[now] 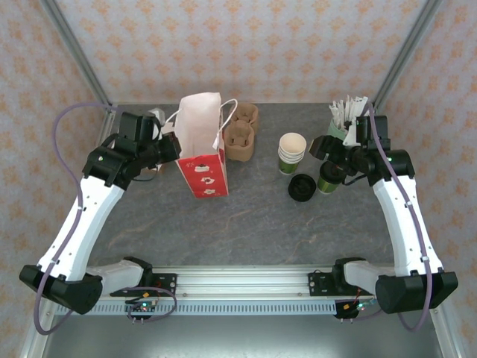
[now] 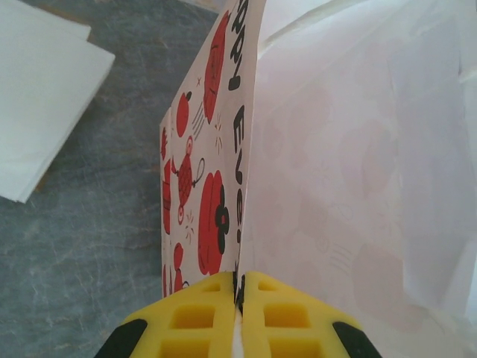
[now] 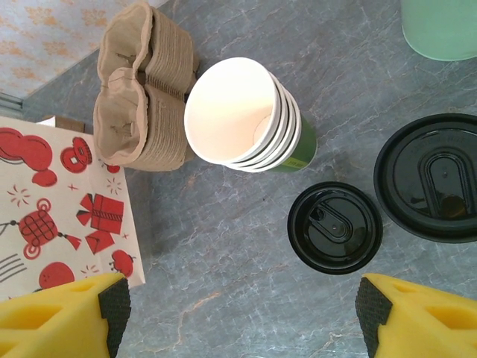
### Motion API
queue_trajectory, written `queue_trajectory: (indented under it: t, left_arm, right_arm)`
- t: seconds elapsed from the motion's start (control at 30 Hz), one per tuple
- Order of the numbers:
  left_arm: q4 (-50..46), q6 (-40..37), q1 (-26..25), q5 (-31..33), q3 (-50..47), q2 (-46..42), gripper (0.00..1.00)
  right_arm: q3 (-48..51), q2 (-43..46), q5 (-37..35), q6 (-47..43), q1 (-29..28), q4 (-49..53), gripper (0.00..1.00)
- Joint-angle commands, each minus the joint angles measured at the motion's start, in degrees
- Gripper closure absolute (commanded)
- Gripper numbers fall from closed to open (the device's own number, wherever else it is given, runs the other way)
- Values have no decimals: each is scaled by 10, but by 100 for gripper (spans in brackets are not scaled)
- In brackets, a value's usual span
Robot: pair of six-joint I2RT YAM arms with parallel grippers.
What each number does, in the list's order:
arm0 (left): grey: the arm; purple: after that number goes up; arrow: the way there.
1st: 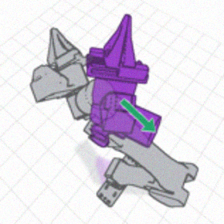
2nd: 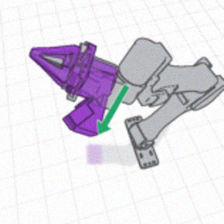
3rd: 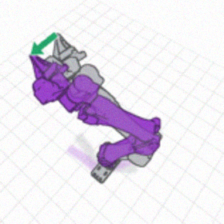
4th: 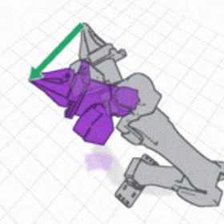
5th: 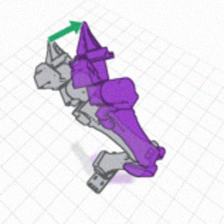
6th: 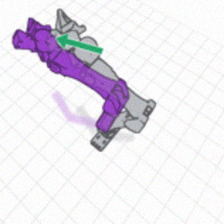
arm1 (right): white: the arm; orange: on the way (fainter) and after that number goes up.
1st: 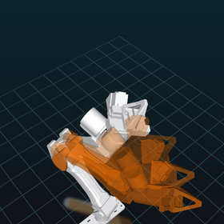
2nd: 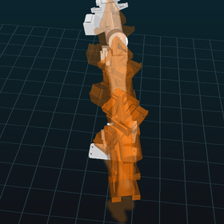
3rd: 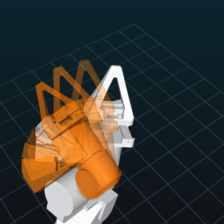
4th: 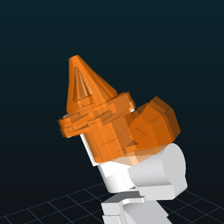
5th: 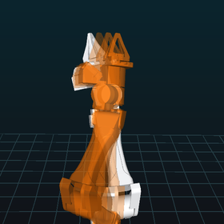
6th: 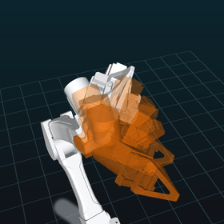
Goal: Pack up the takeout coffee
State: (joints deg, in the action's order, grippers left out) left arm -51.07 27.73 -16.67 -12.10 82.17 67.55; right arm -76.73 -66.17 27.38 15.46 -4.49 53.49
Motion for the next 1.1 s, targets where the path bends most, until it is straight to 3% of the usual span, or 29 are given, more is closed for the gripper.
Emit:
queue_trajectory:
  t: [0.0, 0.63, 1.07]
  left_arm:
    - [29, 22, -15, -10, -19, -17, 100]
    - [84, 26, -47, 5, -151, -45, 99]
    - [28, 2, -47, -1, -88, -47, 28]
  right_arm:
    - [-16, 2, -15, 7, -4, -6, 19]
    - [3, 8, -19, 26, -12, 8, 19]
    - [7, 7, -16, 7, -12, 17, 19]
